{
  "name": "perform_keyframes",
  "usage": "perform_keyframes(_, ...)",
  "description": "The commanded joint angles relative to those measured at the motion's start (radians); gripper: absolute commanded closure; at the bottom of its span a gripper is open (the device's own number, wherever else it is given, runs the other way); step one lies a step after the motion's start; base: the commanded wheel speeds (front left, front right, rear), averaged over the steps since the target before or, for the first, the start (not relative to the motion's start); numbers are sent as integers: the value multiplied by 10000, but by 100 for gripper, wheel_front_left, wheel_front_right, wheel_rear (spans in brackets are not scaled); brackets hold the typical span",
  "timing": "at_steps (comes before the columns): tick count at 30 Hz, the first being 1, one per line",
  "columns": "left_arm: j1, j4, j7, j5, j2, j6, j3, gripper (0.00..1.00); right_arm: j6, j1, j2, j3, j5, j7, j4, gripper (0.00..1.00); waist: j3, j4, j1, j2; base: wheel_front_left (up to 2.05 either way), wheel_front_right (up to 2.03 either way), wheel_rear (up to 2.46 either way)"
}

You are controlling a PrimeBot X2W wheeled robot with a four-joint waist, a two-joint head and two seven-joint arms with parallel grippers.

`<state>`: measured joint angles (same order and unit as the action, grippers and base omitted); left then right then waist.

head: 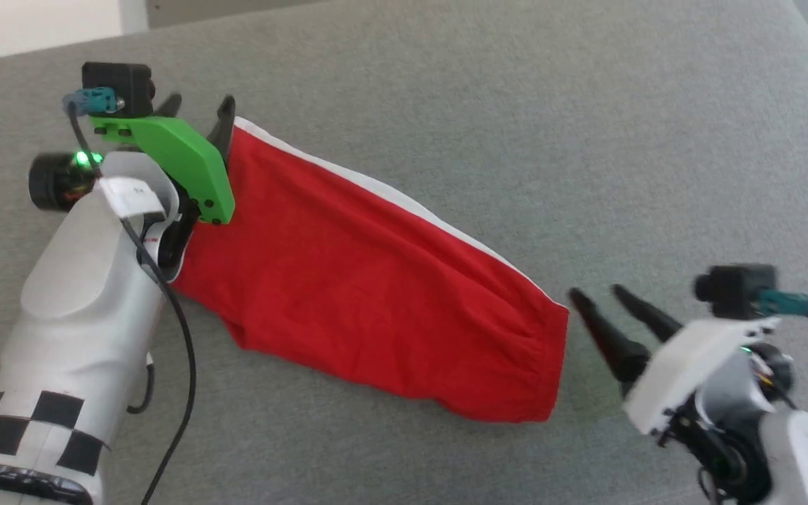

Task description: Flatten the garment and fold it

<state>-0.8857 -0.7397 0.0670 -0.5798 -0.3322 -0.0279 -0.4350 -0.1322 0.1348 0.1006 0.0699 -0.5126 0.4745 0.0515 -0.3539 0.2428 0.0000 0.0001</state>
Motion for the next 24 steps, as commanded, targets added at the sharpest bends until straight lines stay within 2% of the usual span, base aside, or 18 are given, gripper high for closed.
perform_keyframes(1, 150, 226, -420, 238, -202, 14, -52, 0, 15, -287, -159, -248, 448, -40, 261, 0, 461, -464, 0, -1, 0, 0, 0)
perform_keyframes(4, 617, 844, -1368, 674, -495, 147, -209, 0, 15, -847, -348, -734, 1524, 290, 903, 0, 777, -761, 0, -1, 0, 0, 0)
perform_keyframes(7, 1402, 1633, -2229, 812, -703, 376, -161, 0, 15, -1535, -468, -950, 2286, 1135, 1613, 0, 1066, -1114, 0, -1, 0, 0, 0)
perform_keyframes(13, 3629, 3487, -2979, 727, -1092, 1175, 218, 0, 15, -2515, -499, -682, 2187, 2552, 2281, 0, 1481, -1682, 0, -1, 0, 0, 0)
perform_keyframes(19, 5604, 5204, -3063, 359, -1170, 2031, 624, 0, 15, -2294, -501, -606, 2344, 2839, 1480, 0, 1590, -2190, 0, -1, 0, 0, 0)
perform_keyframes(24, 6366, 6120, -2856, 216, -1159, 2437, 660, 0, 15, -1749, -502, -553, 2786, 2778, 262, 0, 1617, -2604, 0, -1, 0, 0, 0)
